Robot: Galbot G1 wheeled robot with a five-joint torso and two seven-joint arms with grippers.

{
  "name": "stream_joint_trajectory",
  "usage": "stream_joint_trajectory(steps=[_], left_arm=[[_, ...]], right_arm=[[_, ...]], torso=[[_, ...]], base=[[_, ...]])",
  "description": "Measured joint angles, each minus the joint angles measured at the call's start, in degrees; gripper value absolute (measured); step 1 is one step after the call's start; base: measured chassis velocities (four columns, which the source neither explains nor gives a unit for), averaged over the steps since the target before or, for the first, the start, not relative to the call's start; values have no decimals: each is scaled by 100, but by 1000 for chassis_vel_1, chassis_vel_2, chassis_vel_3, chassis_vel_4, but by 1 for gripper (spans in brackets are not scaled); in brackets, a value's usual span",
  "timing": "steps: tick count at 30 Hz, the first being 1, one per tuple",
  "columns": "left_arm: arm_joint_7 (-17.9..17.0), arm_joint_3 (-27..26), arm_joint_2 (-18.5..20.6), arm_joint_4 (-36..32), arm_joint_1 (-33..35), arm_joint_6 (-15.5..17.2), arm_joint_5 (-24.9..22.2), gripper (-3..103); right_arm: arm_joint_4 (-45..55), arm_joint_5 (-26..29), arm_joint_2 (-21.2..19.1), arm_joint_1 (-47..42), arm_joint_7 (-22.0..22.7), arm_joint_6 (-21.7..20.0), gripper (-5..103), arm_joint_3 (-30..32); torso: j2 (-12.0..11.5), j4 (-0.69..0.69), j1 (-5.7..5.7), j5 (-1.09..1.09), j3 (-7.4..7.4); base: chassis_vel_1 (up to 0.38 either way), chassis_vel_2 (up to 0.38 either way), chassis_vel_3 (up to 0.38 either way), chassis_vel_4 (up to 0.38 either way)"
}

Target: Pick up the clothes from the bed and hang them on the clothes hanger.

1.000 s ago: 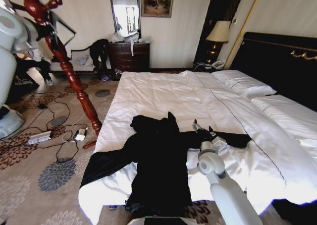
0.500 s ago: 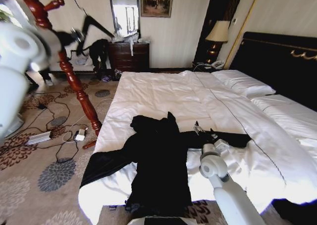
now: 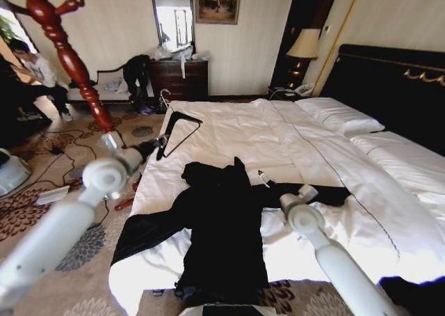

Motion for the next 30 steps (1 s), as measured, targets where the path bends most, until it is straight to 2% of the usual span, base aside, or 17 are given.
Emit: stream_joint_trajectory(steps=[1, 3, 4, 5, 7, 9, 11, 12, 16, 18, 21, 23, 25, 27, 30], left_arm=[[-16, -137, -116, -130, 253, 5, 16, 16], [-19, -186, -165, -179, 350, 9, 31, 16], [-33, -375, -416, -347, 724, 26, 145, 16], [-35, -443, -526, -395, 840, 29, 196, 16], [-41, -513, -651, -435, 944, 32, 260, 16], [-74, -735, -1007, -574, 1149, 63, 378, 16], [-105, -853, -1147, -681, 1190, 103, 378, 16], [-105, -853, -1147, -681, 1190, 103, 378, 16], [-168, -1141, -1291, -857, 1234, 188, 357, 16], [-174, -1188, -1299, -880, 1254, 199, 356, 16], [-179, -1298, -1311, -986, 1390, 254, 379, 16], [-180, -1310, -1313, -1011, 1420, 264, 390, 16], [-189, -1340, -1317, -1100, 1487, 288, 406, 16], [-190, -1343, -1317, -1111, 1493, 290, 407, 16], [-194, -1343, -1308, -1188, 1549, 307, 409, 16]], right_arm=[[-222, -219, -1, 250, -17, -27, 100, -255], [-310, -311, -1, 352, -33, -34, 100, -357], [-760, -735, -2, 885, -87, -101, 100, -881], [-935, -846, 6, 1092, -104, -138, 100, -1083], [-1137, -935, 37, 1308, -116, -176, 100, -1310], [-1754, -1014, 273, 1846, -106, -350, 100, -1895], [-2051, -1054, 476, 2088, -19, -530, 100, -2127], [-2051, -1054, 476, 2088, -19, -530, 100, -2127], [-2737, -1421, 1135, 2572, 356, -1117, 100, -2642], [-2850, -1534, 1228, 2630, 387, -1160, 100, -2720], [-3337, -2086, 1575, 2820, 459, -1215, 100, -2936], [-3403, -2168, 1623, 2843, 517, -1249, 100, -2958], [-3510, -2372, 1701, 2898, 994, -1497, 103, -3038], [-3517, -2402, 1704, 2901, 1056, -1525, 103, -3047], [-3545, -2541, 1708, 2889, 1378, -1675, 96, -3013]], torso=[[0, 0, 0, 0, 0], [0, 0, -1, 0, -1], [0, -5, -1, 2, -1], [0, -6, -1, 3, -1], [0, -7, 0, 0, 0], [-1, -5, 2, 1, 1], [0, -4, 0, -1, 0], [0, -4, 0, -1, 0], [0, -6, 1, 0, 0], [0, -5, 1, 0, 0], [0, -4, 0, 0, 0], [0, -5, 0, 0, 0], [0, -6, 0, 0, 0], [0, -7, 0, 0, 0], [0, -6, 0, 1, 0]], base=[[0, 0, 0, 0], [0, 0, 0, 0], [0, 0, 0, 0], [0, 0, 0, 0], [0, 0, 0, 0], [0, 0, 0, 0], [0, 0, 0, 0], [0, 0, 0, 0], [0, 0, 0, 0], [0, 0, 0, 0], [0, 0, 0, 0], [0, 0, 0, 0], [0, 0, 0, 0], [0, 0, 0, 0], [0, 0, 0, 0]])
